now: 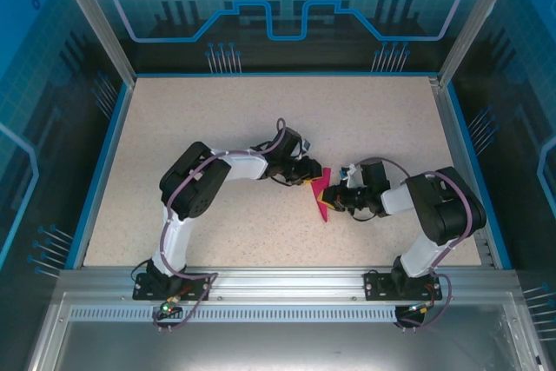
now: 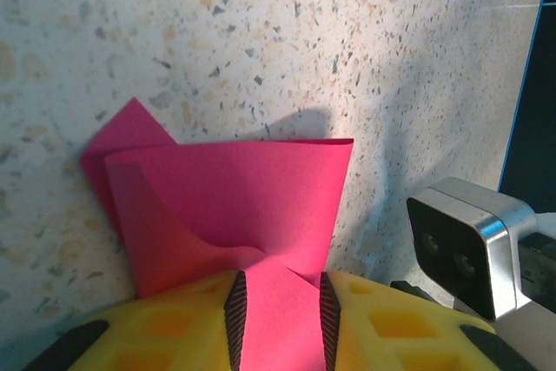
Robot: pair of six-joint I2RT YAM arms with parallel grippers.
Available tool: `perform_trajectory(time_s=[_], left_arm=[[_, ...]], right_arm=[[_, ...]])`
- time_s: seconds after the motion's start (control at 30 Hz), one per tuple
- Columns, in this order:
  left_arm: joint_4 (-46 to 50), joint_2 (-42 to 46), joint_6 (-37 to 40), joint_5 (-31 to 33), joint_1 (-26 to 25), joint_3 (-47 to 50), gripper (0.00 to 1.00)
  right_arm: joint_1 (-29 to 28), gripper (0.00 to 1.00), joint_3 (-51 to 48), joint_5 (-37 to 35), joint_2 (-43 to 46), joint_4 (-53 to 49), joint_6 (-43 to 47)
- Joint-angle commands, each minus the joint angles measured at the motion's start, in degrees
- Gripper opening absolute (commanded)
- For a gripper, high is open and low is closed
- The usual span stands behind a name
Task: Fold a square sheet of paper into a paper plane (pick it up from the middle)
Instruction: Fold the wing for the fifth time at the center of the table.
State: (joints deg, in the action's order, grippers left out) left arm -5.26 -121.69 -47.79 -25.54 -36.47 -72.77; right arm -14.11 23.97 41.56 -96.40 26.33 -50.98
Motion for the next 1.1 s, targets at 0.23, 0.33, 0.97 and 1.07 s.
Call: perform_trajectory(time_s=[0.23,0.33,0.97,1.07], left_arm=[[3.83,-4.37,5.23,1.88,5.14,-4.85,0.32],[4.54,-5.48,5.57,1.23,6.01,-6.23,0.32],[1.51,8.92,4.18,-1.63,2.92,0.42,0.36],[0.93,8.13,3.54,-2.62,1.12,1.62,0.35]], right_arm=[[0.82,0.06,-0.23,-4.67,-5.57,-9.53,3.69],[1.04,0.07,0.09,-4.28,-5.94,-9.78,4.03],[1.27,0.08,3.46,-4.73,-6.87,-15.07,6.11],[1.23,0.08,3.51,-5.19,-6.72,-15.49,5.98]])
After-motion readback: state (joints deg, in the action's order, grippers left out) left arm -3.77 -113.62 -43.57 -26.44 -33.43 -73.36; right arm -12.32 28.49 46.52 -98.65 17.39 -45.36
